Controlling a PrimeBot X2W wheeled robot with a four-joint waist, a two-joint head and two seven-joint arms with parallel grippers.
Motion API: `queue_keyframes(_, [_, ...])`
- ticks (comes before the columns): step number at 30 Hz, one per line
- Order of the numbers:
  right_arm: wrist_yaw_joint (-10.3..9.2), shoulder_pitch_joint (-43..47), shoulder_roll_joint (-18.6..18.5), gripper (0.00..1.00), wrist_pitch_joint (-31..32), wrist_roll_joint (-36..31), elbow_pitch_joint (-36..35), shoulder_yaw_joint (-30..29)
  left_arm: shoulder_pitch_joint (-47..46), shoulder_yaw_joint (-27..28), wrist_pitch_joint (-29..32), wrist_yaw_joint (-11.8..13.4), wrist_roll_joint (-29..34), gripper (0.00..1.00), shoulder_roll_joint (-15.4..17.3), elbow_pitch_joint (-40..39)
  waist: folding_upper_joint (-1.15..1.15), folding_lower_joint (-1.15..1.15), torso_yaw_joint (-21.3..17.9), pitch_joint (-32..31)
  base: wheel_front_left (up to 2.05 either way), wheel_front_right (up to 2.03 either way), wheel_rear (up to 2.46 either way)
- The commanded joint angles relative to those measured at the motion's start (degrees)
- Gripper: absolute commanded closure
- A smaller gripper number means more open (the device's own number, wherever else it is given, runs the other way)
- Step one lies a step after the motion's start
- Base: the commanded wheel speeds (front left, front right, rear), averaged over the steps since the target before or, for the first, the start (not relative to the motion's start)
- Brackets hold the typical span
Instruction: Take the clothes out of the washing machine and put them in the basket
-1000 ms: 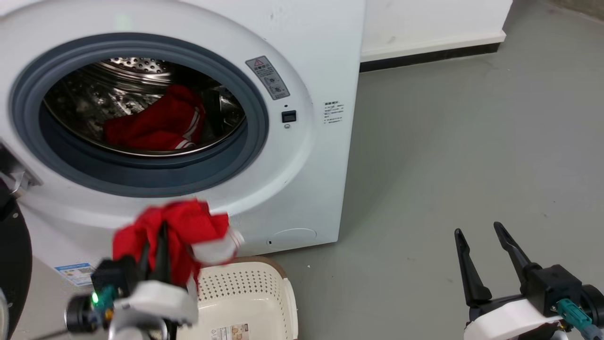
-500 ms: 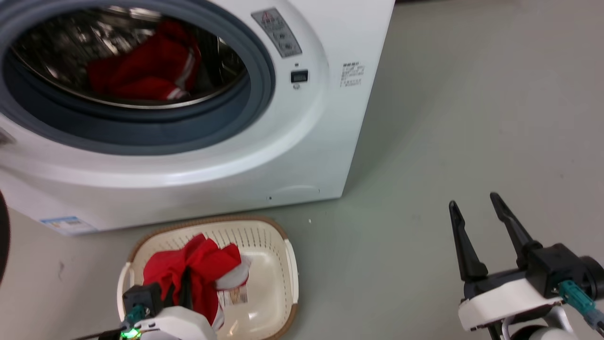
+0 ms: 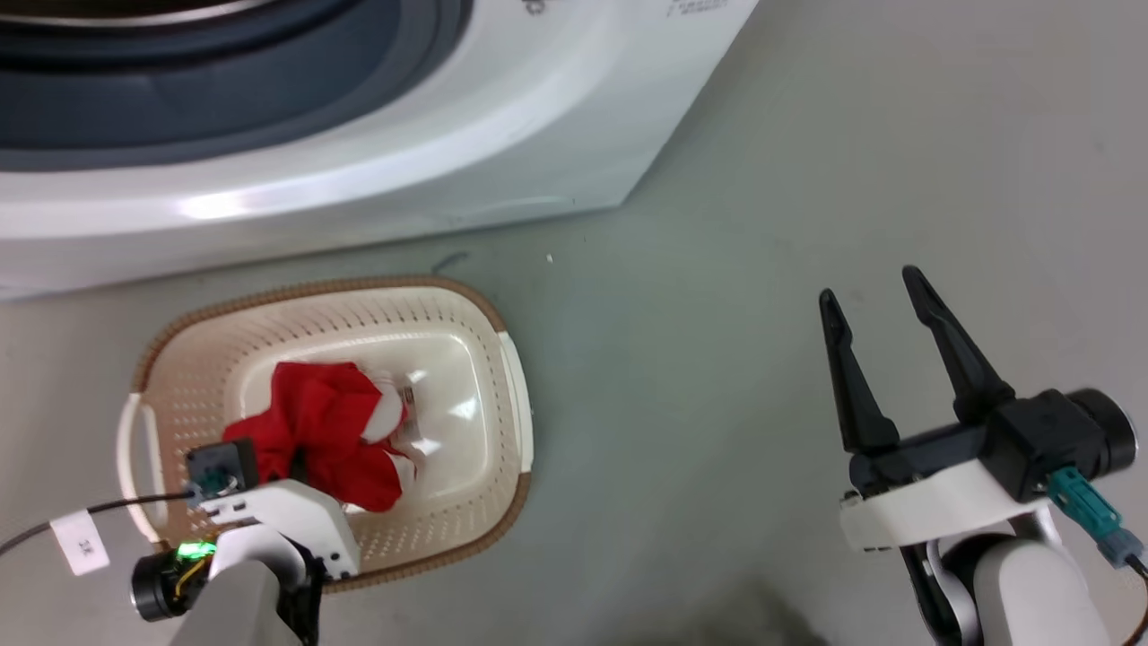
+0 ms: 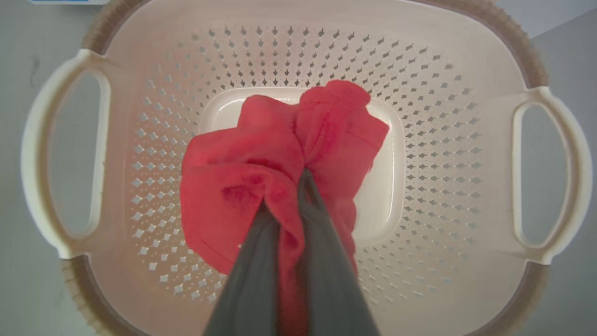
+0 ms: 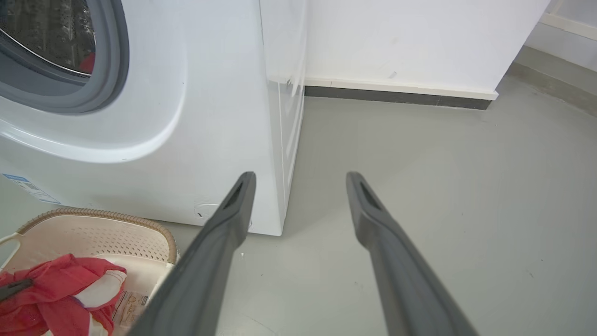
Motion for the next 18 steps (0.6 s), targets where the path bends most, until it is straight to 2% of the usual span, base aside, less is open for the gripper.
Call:
queue_keyframes(1, [-0.04, -1.53, 0.14, 0.00, -0.53, -0.30, 0.08, 0.34, -1.71, 0.26, 0.25, 0.05, -0.44, 1.00, 0.56, 1.33, 0.00, -0.01, -1.45, 4.65, 0.00, 0.00, 0.00])
queue_keyframes(7, [-0.05, -4.01, 0.13, 0.00, -1.78, 0.54, 1.60, 2.20, -6.48, 1.29, 0.59, -0.21, -1.85, 1.00, 2.60, 7.94, 0.00, -0.01, -2.70, 8.33, 0.00, 0.00, 0.00])
queue_keyframes(14, [-0.04, -5.08, 0.14, 0.00, -2.57, 1.29, 3.53, 2.50, -8.30, 1.10, 0.52, 0.02, -2.31, 1.00, 3.84, 11.07, 0.00, -0.01, -2.95, 9.37, 0.00, 0.00, 0.00])
queue_keyframes(15, [-0.04, -5.06, 0.14, 0.00, -2.53, 1.26, 3.82, 2.48, -8.30, 0.74, 0.54, -0.29, -2.01, 0.80, 3.80, 11.29, 0.00, -0.01, -2.87, 9.12, 0.00, 0.00, 0.00])
queue_keyframes(16, [-0.04, -5.14, 0.12, 0.00, -2.60, 1.19, 4.03, 2.33, -8.16, 0.95, 0.45, -0.30, -2.44, 0.50, 3.63, 11.48, 0.00, -0.01, -2.73, 8.73, 0.00, 0.00, 0.00])
queue_keyframes(17, [-0.04, -5.25, 0.13, 0.00, -2.75, 1.15, 4.29, 2.24, -7.93, 1.05, 0.36, -0.36, -2.62, 0.00, 3.44, 11.71, 0.00, -0.01, -2.56, 8.20, 0.00, 0.00, 0.00])
queue_keyframes(18, [-0.04, -5.28, 0.13, 0.00, -2.83, 0.91, 4.49, 2.18, -7.59, 0.74, 0.28, -0.45, -2.39, 0.00, 3.26, 11.90, 0.00, -0.01, -2.36, 7.50, 0.00, 0.00, 0.00])
